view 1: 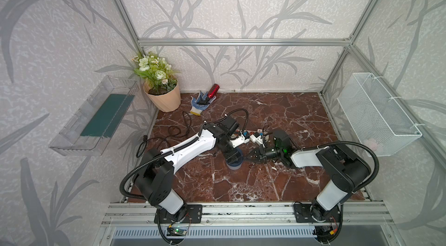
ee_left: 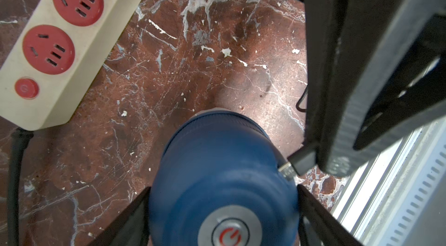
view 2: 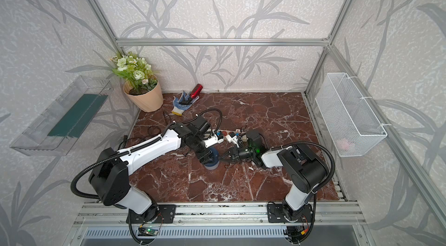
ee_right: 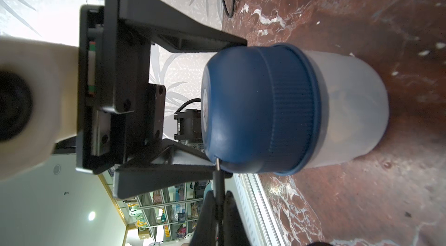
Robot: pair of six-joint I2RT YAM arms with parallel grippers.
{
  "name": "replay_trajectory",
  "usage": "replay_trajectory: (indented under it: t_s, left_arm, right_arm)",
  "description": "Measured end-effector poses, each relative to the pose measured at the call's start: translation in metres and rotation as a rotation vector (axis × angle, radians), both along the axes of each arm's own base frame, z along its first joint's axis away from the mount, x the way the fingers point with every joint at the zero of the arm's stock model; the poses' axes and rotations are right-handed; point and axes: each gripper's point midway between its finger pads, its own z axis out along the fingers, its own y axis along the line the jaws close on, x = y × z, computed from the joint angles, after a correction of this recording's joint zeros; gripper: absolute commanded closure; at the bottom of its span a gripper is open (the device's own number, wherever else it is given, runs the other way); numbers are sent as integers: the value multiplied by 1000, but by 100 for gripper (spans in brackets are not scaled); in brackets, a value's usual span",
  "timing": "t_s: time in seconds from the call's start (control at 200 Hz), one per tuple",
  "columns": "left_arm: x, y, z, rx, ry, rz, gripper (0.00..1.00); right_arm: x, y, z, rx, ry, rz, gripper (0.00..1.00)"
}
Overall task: Charge the cordless meat grinders
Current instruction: Insert the charging cable into the plug.
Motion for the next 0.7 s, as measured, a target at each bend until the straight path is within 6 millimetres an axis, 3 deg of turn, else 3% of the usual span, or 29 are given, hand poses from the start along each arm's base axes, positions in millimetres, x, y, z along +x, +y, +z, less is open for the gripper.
replay_trajectory:
  t_s: [0.355,0.42,0.535,0.585,0.615,0.625,0.7]
  left_arm:
    - [1,1,0,6,-2,2,22]
    - [1,1,0,6,-2,2,20]
    - [1,-1,0,8,0,-3,13]
    - [1,-1,0,10,1,4,9]
    - [1,-1,0,12,4,8,6]
    - [1,-1,-1,12,5,6,6]
    - [-1,0,-6,23,24,12,1]
  right_arm:
    - [5,4,2,-18,35,-10,96]
    - [5,5,2,-31,42,-12,80]
    - [14,7,6,-39,11,-43,66]
    - [16,7,11,-38,-15,-53,41]
    - [18,7,12,-40,-31,-63,8]
    - [18,7,13,-42,-37,-64,1]
    - [22,5,14,-54,-67,-77,1]
